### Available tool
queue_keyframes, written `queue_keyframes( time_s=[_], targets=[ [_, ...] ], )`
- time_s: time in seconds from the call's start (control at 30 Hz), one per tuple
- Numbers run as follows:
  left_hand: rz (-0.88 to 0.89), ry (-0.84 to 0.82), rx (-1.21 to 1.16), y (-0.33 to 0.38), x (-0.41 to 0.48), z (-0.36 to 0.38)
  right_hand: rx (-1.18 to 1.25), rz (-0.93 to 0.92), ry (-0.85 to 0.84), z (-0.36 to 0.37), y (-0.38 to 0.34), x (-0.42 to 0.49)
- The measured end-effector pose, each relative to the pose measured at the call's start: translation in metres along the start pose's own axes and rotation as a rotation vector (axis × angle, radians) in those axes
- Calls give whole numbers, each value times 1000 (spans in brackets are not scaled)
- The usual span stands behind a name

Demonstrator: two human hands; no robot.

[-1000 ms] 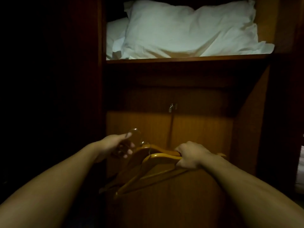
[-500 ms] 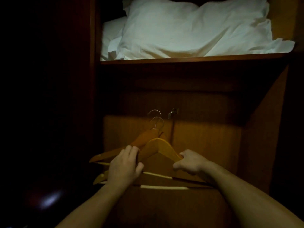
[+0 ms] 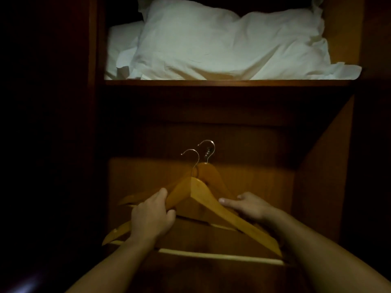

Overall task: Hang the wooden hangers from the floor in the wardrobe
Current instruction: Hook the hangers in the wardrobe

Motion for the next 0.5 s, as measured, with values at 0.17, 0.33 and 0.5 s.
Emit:
queue_keyframes(
  time_s=[0.17, 0.33, 0.5],
  targets=[
    [74, -6, -35, 4, 31, 11, -55, -29, 224, -27, 1, 18],
    [108, -43, -67, 10, 54, 34, -175, 54, 272, -41, 20, 32],
    [168, -68, -69, 24, 72, 58, -273, 123, 244, -47, 37, 62]
  ],
)
Point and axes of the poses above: each hand's wrist, its own x-axis towards the middle knuckle, its own z-axis out of the palm, y = z × x, the point moved 5 cm from there along x, towards the middle knuckle, and after that the axes turned 12 degrees about -z, right-handed, at the moved point
